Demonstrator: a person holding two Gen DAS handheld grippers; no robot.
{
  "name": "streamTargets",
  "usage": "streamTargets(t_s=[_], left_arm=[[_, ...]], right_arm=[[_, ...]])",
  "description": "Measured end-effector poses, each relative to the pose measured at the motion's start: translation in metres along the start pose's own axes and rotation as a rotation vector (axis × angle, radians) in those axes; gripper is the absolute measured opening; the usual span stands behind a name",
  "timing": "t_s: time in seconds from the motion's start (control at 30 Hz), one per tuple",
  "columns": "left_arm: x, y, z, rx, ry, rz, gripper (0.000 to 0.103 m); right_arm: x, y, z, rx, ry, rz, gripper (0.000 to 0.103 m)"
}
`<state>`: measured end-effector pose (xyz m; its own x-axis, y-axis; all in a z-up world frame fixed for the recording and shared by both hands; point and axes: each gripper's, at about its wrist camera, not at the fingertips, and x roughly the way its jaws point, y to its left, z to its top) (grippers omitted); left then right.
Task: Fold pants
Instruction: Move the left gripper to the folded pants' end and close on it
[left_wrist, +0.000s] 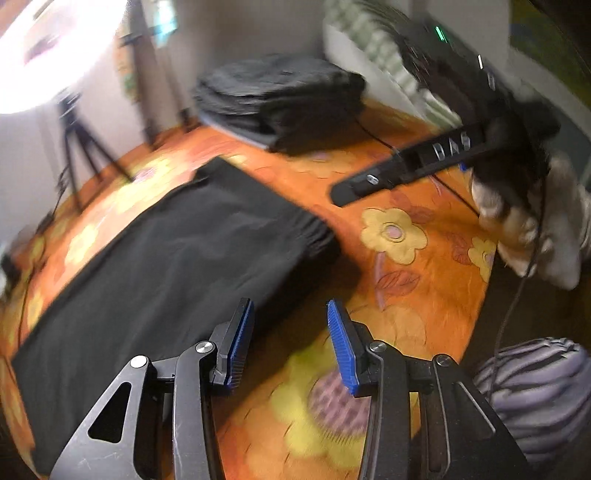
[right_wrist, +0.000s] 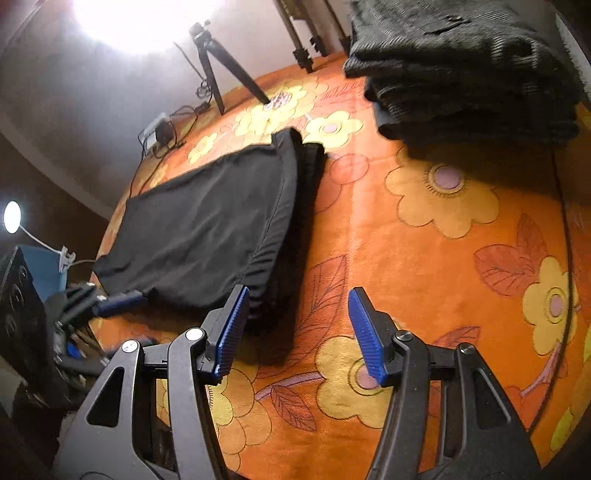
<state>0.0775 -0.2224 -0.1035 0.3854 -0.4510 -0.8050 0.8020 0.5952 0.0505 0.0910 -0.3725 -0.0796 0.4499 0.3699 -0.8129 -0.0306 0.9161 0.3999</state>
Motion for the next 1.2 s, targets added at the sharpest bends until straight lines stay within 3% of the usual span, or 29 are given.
streamTargets(t_s=[0.13, 0.37, 0.47, 0.53, 0.7, 0.83, 1.2], left_arm=[[0.027, -0.018, 0.016, 0.085, 0.037, 0.029, 0.040], [0.052, -0.029, 0.022, 0.143, 0.068, 0.092, 0.041], [0.055, -0.020, 0.021, 0.107, 0.054, 0.081, 0.041], [0.057, -0.015, 0.022, 0.088, 0.041, 0.071, 0.029], [0.048, 0.001, 0.024, -0.033, -0.014, 0.003, 0.017], [0.031, 0.016, 0.025, -0.146, -0.087, -0.036, 0.016], [0.014, 0.021, 0.023, -0.203, -0.160, -0.058, 0.015]], right_arm=[[-0.009, -0.010, 0.006, 0.017, -0.018, 0.001, 0.058], [-0.013, -0.025, 0.016, 0.035, -0.019, 0.031, 0.058], [-0.010, -0.029, 0.023, 0.049, -0.018, 0.049, 0.059], [-0.008, -0.030, 0.029, 0.058, -0.025, 0.061, 0.066], [-0.001, -0.031, 0.042, 0.084, -0.014, 0.108, 0.069], [0.010, -0.031, 0.051, 0.120, 0.007, 0.139, 0.075], [0.058, -0.015, 0.075, 0.236, 0.086, 0.238, 0.079]])
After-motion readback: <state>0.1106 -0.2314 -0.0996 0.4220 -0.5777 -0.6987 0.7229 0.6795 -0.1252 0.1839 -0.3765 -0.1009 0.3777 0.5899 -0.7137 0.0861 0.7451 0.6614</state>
